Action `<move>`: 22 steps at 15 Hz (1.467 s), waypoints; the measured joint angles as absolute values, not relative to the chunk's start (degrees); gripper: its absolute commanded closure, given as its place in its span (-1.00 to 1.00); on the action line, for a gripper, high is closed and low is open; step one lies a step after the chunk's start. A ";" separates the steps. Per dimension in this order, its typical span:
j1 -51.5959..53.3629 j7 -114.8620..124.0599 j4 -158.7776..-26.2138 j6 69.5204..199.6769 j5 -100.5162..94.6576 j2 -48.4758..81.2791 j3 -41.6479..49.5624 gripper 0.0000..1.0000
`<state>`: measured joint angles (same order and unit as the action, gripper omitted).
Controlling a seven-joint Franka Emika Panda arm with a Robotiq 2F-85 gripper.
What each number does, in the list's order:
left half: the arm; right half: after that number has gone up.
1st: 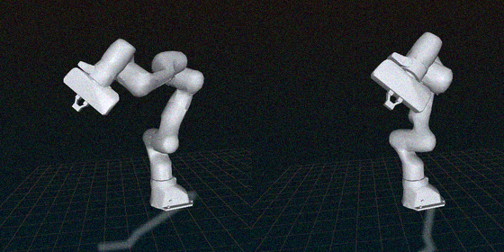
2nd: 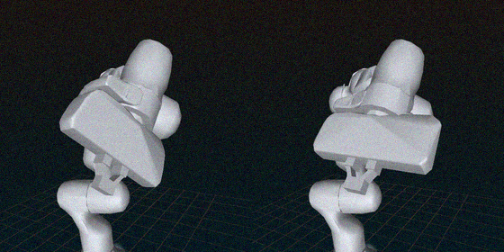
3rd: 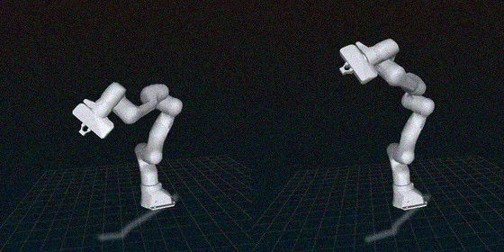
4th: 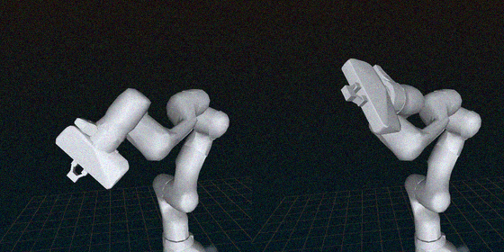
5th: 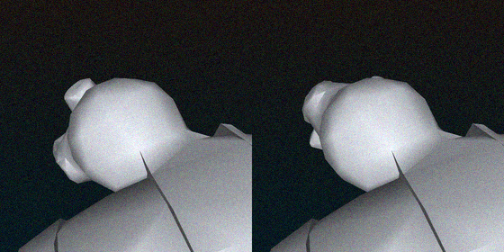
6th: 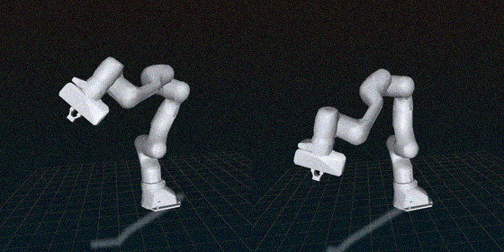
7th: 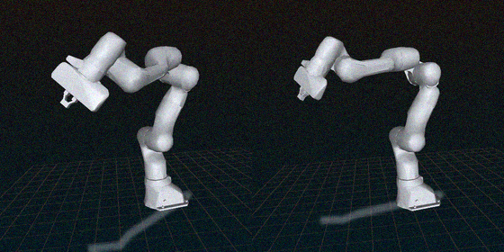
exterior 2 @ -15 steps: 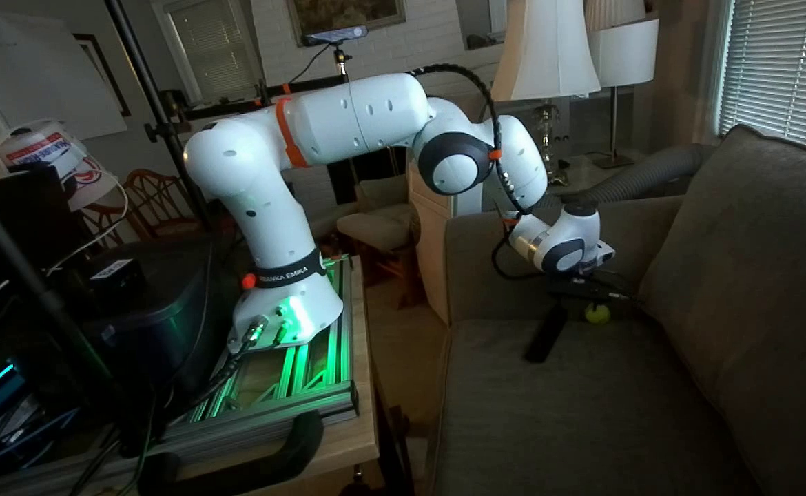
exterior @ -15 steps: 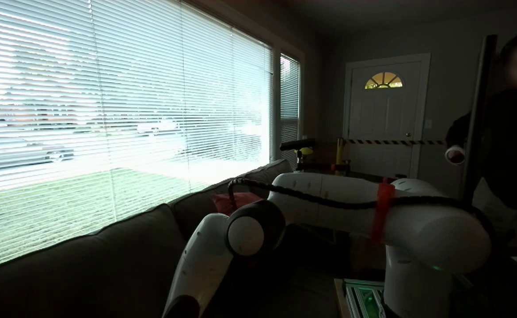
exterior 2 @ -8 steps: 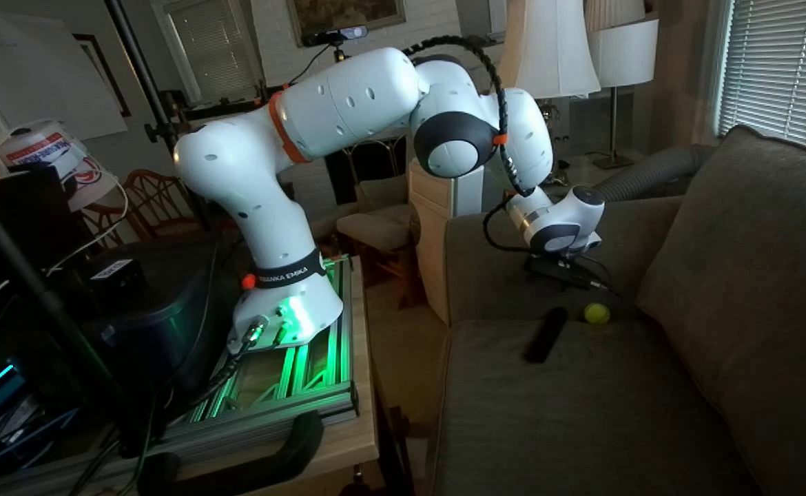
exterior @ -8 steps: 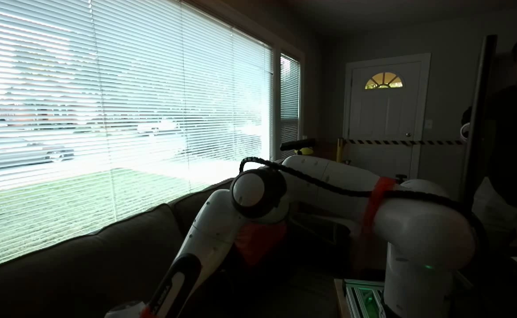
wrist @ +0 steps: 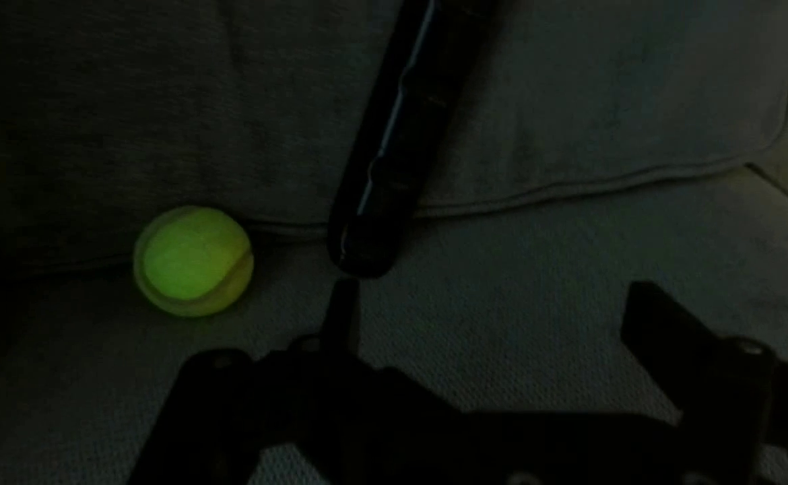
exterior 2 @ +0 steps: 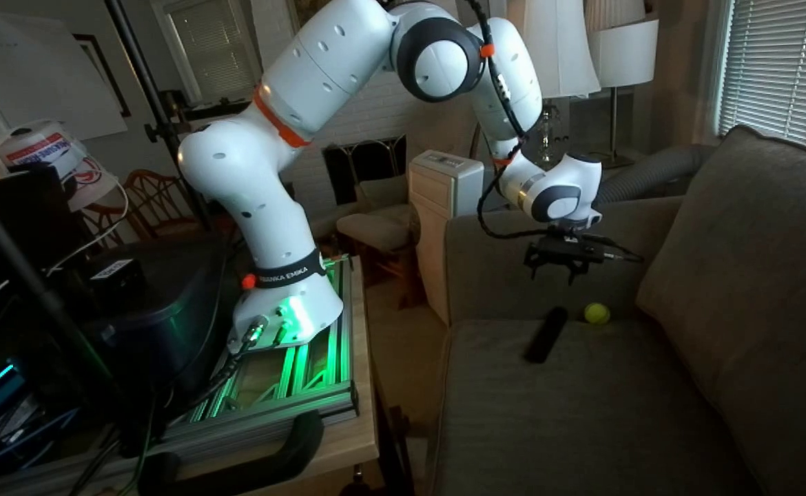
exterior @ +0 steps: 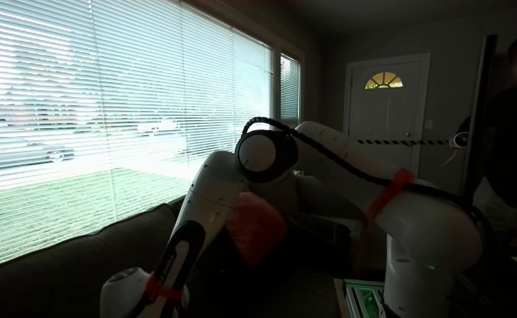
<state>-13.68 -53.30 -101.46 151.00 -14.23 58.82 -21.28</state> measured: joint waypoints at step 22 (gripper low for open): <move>17.01 -41.89 -74.22 174.08 -30.04 83.61 16.87 -1.00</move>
<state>17.01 -41.89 -74.22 174.08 -30.04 83.61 16.87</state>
